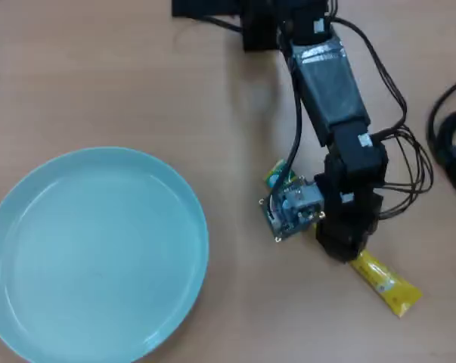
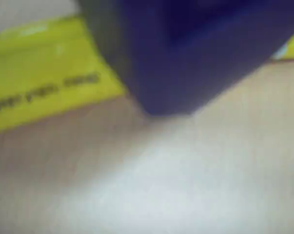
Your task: Pick up the yellow coffee stick, then put it in the green bowl
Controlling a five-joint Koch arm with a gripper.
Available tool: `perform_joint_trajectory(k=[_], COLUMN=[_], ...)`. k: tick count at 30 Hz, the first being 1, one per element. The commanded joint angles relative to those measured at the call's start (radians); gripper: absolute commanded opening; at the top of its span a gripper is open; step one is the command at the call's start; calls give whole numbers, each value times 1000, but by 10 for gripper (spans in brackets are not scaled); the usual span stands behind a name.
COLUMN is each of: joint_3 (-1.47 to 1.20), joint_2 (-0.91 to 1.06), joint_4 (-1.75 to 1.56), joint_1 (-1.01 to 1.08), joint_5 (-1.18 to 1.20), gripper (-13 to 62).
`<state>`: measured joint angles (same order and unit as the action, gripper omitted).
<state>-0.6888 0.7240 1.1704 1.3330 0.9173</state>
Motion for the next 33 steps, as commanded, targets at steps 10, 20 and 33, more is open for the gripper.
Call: perform_joint_trajectory(k=[10,20,33], joint_3=[132,276,322], joint_2=[69,175,322], joint_4=[221,345,397], joint_1=[-2,11,11], joint_5=[28,-72,-114], gripper=[-76,-76,-76])
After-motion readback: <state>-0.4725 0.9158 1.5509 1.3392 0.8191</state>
